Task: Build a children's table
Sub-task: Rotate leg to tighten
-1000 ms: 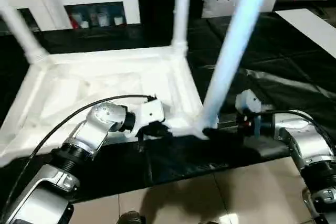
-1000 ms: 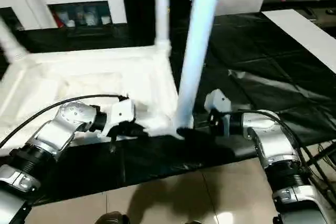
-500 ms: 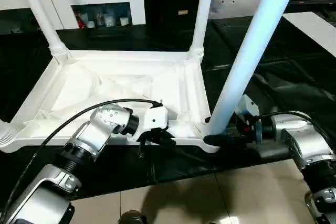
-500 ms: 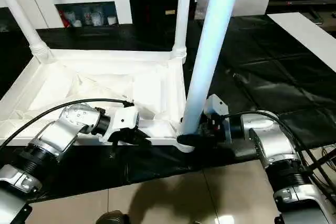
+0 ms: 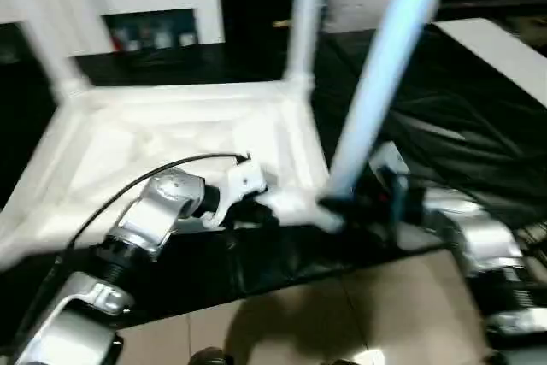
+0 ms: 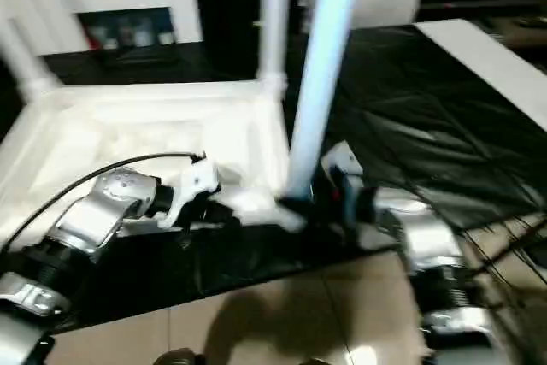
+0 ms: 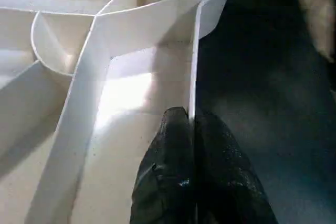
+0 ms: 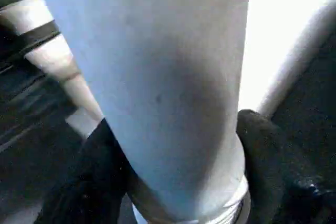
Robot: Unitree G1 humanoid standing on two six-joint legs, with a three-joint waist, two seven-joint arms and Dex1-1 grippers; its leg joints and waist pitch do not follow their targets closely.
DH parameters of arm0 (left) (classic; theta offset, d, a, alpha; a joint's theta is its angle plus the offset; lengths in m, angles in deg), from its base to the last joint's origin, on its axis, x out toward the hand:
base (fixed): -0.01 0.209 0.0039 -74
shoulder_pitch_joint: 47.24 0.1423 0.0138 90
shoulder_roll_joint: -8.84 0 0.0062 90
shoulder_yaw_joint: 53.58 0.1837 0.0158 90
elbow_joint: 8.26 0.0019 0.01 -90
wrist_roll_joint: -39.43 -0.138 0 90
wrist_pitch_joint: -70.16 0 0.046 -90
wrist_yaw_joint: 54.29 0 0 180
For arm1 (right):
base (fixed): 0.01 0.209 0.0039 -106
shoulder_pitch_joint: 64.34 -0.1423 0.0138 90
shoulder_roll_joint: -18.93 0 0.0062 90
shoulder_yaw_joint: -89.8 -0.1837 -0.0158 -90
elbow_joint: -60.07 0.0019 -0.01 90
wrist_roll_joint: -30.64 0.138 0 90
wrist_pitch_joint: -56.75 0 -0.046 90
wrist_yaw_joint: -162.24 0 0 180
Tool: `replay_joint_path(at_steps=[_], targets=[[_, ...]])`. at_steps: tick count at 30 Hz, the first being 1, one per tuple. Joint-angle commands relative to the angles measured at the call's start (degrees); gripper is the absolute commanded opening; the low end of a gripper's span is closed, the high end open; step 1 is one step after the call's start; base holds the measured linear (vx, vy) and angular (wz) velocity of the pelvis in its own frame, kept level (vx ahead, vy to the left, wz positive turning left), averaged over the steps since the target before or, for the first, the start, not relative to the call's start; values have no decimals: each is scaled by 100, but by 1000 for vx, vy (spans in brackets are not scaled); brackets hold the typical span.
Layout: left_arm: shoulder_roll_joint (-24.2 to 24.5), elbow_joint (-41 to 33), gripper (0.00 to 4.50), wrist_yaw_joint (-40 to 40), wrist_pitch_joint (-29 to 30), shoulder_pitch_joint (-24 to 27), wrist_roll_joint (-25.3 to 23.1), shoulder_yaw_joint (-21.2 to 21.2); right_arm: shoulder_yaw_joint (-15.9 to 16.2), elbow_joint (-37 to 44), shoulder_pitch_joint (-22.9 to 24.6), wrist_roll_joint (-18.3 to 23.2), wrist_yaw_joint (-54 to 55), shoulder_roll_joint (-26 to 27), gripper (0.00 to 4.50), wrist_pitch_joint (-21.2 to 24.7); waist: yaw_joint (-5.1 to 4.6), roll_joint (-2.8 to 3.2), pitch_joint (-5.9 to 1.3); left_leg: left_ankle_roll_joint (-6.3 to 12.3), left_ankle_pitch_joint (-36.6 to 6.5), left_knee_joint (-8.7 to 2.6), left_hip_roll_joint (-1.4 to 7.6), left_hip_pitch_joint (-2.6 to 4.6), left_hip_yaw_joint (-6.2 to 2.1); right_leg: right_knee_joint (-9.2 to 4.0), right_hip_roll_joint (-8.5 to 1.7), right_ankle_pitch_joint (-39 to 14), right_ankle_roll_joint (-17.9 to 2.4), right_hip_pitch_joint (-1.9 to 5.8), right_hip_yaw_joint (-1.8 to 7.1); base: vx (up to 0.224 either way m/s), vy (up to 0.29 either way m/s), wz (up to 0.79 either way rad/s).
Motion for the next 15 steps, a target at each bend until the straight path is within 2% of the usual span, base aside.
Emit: replay_joint_path(at_steps=[1, 2, 3, 4, 5, 7, 9, 10, 11, 12, 13, 14, 15], targets=[[-477, -327, 0, -413, 261, -58, 279, -5, 202, -198, -104, -21, 540, 426, 269, 191, 14, -58, -337, 26, -1195, -465, 152, 20, -55, -577, -366, -2014, -935, 314, 274, 0, 0, 0], [-543, -325, 0, -529, 323, -74, 278, -42, 158, -247, -131, -40, 704, 497, 269, 203, -6, -55, -332, 31, -1212, -464, 159, 33, -45, -584, -364, -2013, -934, 294, 289, 0, 0, 0], [-789, -301, 0, -932, 506, -126, 280, -177, -27, -459, -240, -46, 1264, 739, 269, 220, -32, -63, -338, 45, -1154, -459, 151, 37, -41, -576, -354, -1885, -971, 292, 296, 0, 0, 0], [-941, -296, 0, -1163, 620, -154, 250, -250, -143, -584, -316, -12, 1555, 869, 269, 243, -59, -42, -338, 53, -1144, -457, 138, 45, -32, -584, -341, -1808, -1005, 286, 294, 0, 0, 0], [-1151, -267, 0, -1482, 713, -186, 190, -328, -208, -780, -416, -51, 1859, 976, 269, 102, -69, -36, -336, 83, -1146, -451, 133, 51, -29, -590, -331, -1773, -1018, 281, 291, 0, 0, 0], [-1245, -300, 0, -1638, 812, -187, 158, -358, -220, -821, -439, -145, 2017, 1026, 269, 25, -74, -31, -341, 139, -1047, -447, 136, 37, -26, -576, -322, -1585, -1043, 287, 294, 0, 0, 0], [-1347, -343, 0, -1742, 780, -164, 52, -271, -305, -848, -440, -114, 1964, 1123, 339, -199, -69, -50, -356, 232, -933, -434, 131, 23, -20, -567, -325, -1369, -1051, 304, 295, 0, 0, 0], [-1354, -360, 0, -1734, 735, -153, 14, -220, -348, -824, -431, -79, 1927, 1157, 339, -282, -66, -44, -376, 314, -794, -424, 130, 15, -20, -540, -319, -1126, -1090, 315, 295, 0, 0, 0], [-1327, -377, 0, -1710, 699, -139, -11, -168, -350, -790, -417, -86, 1904, 1158, 339, -370, -66, -44, -376, 314, -794, -424, 130, 15, -20, -540, -319, -1126, -1090, 315, 295, 0, 0, 0], [-1201, -376, 0, -1636, 568, -123, -60, -104, -269, -688, -370, -140, 1734, 1069, 358, -462, -57, -29, -391, 424, -594, -414, 132, 2, -24, -501, -309, -739, -1182, 324, 288, 0, 0, 0], [-1140, -366, 0, -1603, 503, -121, -75, -89, -223, -644, -344, -173, 1641, 1010, 374, -519, -47, -16, -400, 482, -546, -404, 134, 18, -16, -488, -306, -574, -1243, 319, 287, 0, 0, 0], [-1084, -358, 0, -1581, 447, -122, -68, -105, -204, -624, -323, -197, 1557, 942, 384, -577, -53, -23, -402, 531, -477, -402, 134, 4, -16, -465, -297, -403, -1307, 333, 284, 0, 0, 0], [-1075, -356, 0, -1576, 437, -122, -68, -106, -202, -622, -320, -200, 1545, 931, 387, -590, -53, -21, -394, 541, -517, -408, 135, 6, -13, -470, -295, -403, -1335, 329, 281, 0, 0, 0]])
